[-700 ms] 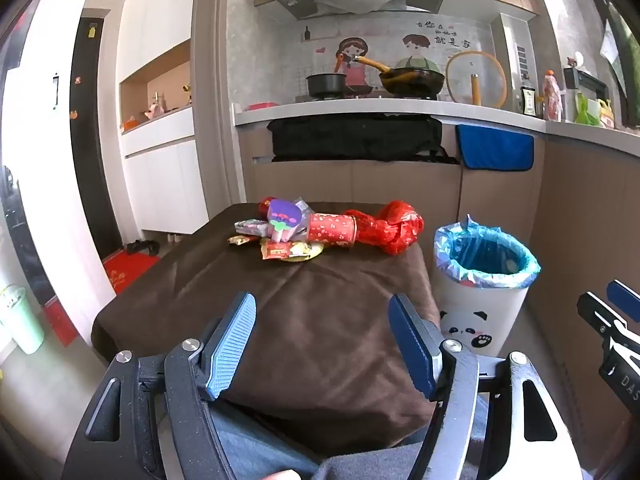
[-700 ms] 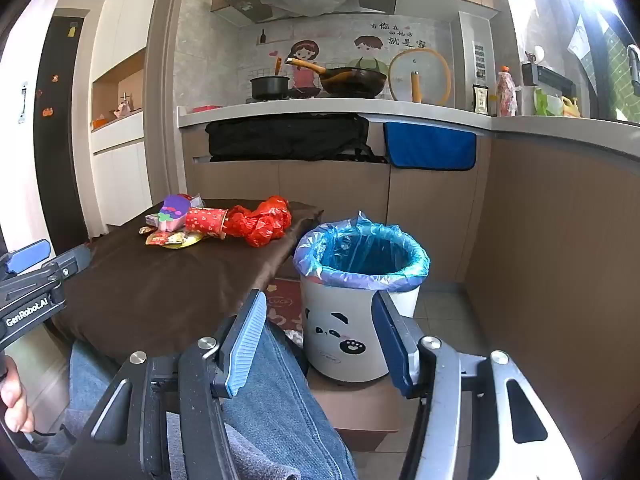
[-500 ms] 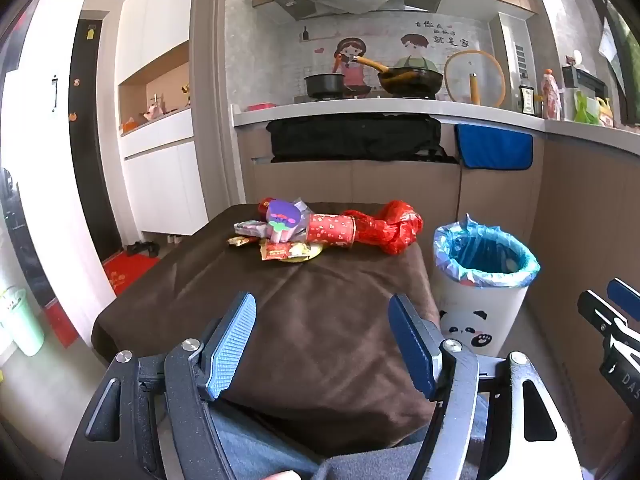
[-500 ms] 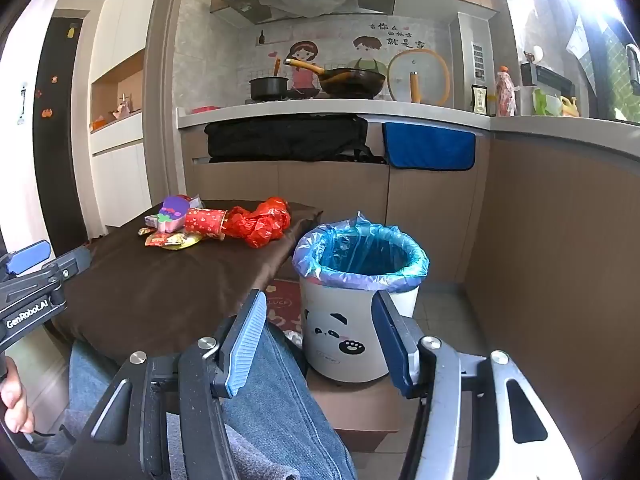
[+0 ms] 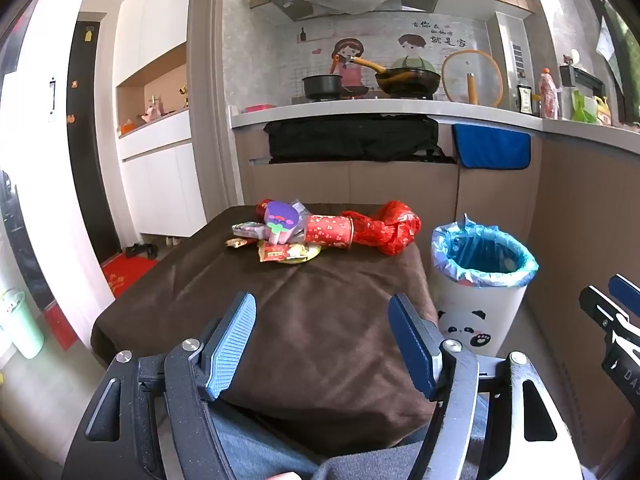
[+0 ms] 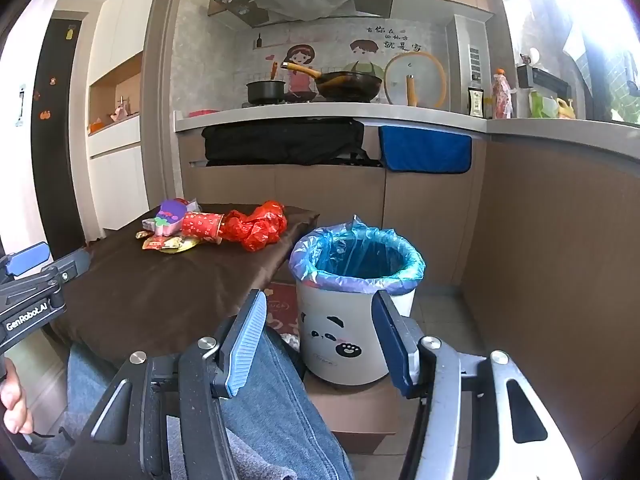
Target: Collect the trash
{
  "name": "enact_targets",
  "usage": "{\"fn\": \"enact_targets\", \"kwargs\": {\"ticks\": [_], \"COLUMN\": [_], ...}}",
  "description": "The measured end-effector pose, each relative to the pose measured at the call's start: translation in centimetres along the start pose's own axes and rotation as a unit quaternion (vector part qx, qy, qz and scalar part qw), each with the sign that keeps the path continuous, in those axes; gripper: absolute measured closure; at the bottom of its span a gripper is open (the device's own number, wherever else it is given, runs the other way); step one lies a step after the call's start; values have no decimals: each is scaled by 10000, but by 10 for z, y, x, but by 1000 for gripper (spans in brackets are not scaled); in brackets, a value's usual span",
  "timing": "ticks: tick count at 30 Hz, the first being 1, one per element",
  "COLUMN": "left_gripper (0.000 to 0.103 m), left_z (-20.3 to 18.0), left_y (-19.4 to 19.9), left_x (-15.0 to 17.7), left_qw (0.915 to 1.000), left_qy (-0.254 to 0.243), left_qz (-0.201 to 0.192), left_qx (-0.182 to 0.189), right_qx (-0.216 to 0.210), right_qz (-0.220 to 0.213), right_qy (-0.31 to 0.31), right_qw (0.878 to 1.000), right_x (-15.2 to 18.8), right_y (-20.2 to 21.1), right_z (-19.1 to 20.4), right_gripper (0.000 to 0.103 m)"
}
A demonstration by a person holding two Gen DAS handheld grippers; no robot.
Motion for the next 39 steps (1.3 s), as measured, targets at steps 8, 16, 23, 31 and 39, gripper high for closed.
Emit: {"fn": "enact_targets", "kwargs": {"ticks": [8,16,23,31,39], "left_gripper": [34,34,34,34,34], "left_z": [0,0,0,0,0], "left_y": [0,0,0,0,0], "left_x": [0,0,0,0,0], "left_qw": [10000,10000,10000,10000,10000], "left_qy": [-8,-13,-16,-19,-19], "left_qz": [1,-2,-3,-9,-8], "left_qx": [8,4,0,1,-2], "right_qx": [111,141,140,140,141], "right_qz": [-43,-61,-64,-66,-70], "right_qy": [-7,-29,-40,-37,-34], "right_qw": [9999,9999,9999,9999,9999], "right_x": [-3,-2,-2,-2,-1], "right_y": [1,2,2,2,2], "right_z": [-2,-3,-5,-5,-5], "right_gripper": [51,51,51,51,51]}}
Point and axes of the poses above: each gripper's, at about its wrist camera, not at the fingertips, and y roughly against the way its jaws point, z to its left, x to its underside, the point moved 2 cm from there along -y, roughly the way its jaws point, and after that the axes turned 4 degrees about -x, right-handed, at the moved point
